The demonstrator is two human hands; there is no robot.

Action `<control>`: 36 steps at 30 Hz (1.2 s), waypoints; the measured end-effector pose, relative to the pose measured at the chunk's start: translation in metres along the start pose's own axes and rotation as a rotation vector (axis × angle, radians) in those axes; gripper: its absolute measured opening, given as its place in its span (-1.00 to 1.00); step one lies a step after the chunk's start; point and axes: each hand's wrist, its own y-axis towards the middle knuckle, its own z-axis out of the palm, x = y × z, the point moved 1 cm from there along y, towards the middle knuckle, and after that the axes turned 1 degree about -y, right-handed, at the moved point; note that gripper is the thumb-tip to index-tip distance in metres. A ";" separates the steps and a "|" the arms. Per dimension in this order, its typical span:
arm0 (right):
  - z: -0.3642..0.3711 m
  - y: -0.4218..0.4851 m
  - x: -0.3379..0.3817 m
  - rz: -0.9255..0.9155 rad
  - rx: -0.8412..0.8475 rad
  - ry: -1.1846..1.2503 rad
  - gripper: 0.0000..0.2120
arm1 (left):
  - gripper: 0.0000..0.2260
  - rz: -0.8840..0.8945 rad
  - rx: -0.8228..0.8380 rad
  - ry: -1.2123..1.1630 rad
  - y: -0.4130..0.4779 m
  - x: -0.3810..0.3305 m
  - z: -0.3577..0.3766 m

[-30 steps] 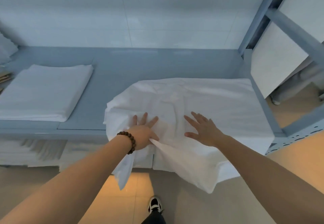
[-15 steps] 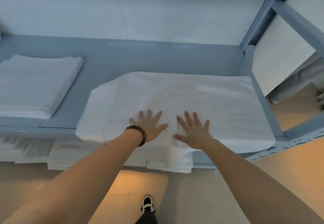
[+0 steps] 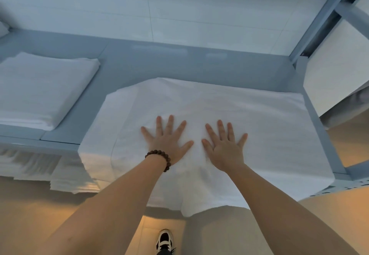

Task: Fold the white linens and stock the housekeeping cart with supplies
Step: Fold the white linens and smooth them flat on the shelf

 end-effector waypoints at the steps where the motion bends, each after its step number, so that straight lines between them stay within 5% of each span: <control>1: 0.001 0.002 -0.001 0.001 -0.009 -0.004 -0.43 | -0.30 -0.009 -0.007 0.000 0.007 0.006 -0.002; 8: 0.000 0.021 0.008 -0.035 -0.066 0.002 -0.45 | -0.30 -0.102 -0.047 -0.004 0.027 0.045 -0.011; 13: -0.007 0.053 0.075 -0.311 -0.064 -0.001 -0.53 | -0.31 -0.070 -0.081 -0.020 0.025 0.054 -0.007; 18: -0.022 0.097 0.098 -0.292 -0.022 -0.039 -0.52 | -0.32 -0.107 -0.146 -0.020 0.039 0.101 -0.011; 24: -0.067 0.150 0.167 -0.551 -0.184 0.084 -0.47 | -0.37 -0.124 -0.165 -0.032 0.037 0.111 -0.012; 30: -0.076 0.202 0.243 -0.663 -0.028 0.004 -0.38 | -0.42 -0.161 -0.253 -0.097 0.036 0.114 -0.012; 36: -0.078 0.197 0.239 -0.741 -0.269 0.080 -0.79 | -0.40 -0.220 -0.394 -0.153 0.037 0.117 -0.013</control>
